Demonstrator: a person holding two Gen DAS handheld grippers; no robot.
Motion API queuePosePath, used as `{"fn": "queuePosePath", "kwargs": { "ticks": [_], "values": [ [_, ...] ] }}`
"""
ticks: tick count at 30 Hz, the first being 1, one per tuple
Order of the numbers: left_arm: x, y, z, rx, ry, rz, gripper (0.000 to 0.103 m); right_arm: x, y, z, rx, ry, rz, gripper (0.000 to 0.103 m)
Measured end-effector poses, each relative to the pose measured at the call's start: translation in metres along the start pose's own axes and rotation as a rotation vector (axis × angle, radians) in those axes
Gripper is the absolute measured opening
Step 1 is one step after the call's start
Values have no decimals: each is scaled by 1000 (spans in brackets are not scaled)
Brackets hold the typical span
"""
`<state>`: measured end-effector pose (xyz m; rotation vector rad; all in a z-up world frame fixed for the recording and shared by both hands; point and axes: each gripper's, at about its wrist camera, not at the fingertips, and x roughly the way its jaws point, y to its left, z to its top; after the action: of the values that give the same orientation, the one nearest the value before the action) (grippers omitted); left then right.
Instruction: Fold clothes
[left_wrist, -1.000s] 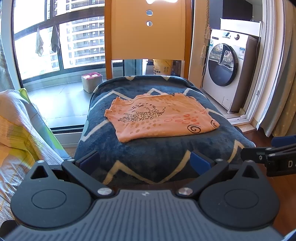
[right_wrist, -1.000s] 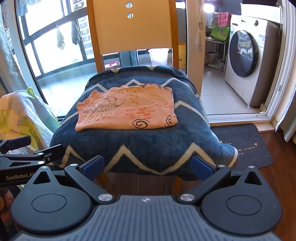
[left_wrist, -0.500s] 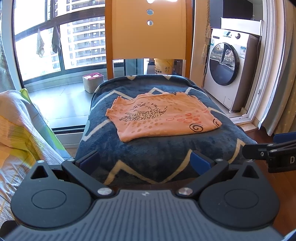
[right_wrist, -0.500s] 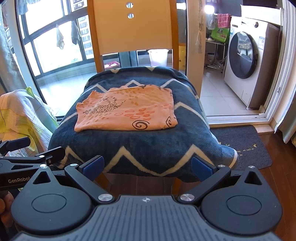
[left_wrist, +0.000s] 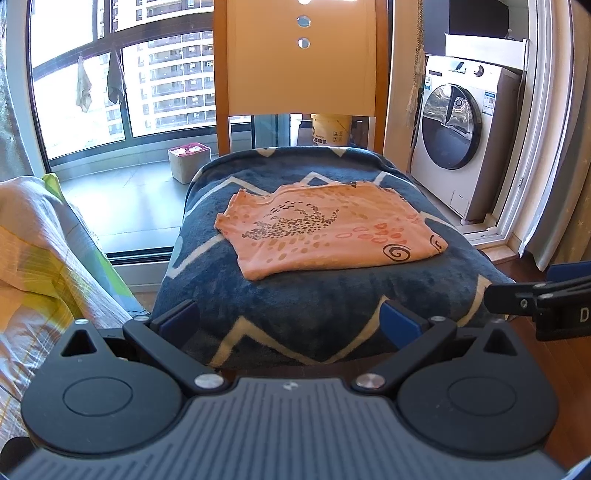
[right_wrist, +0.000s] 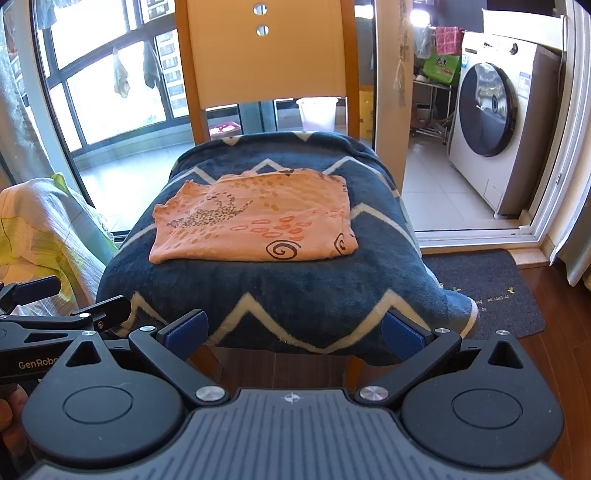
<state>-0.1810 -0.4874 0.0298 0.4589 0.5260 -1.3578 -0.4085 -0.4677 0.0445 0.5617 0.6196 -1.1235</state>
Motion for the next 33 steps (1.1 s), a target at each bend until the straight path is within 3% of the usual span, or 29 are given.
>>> {"fn": "queuePosePath", "kwargs": {
  "ticks": [33],
  "values": [
    [1, 2, 0, 0, -9, 21, 102, 3, 2, 1, -13, -3, 2, 103]
  ]
}}
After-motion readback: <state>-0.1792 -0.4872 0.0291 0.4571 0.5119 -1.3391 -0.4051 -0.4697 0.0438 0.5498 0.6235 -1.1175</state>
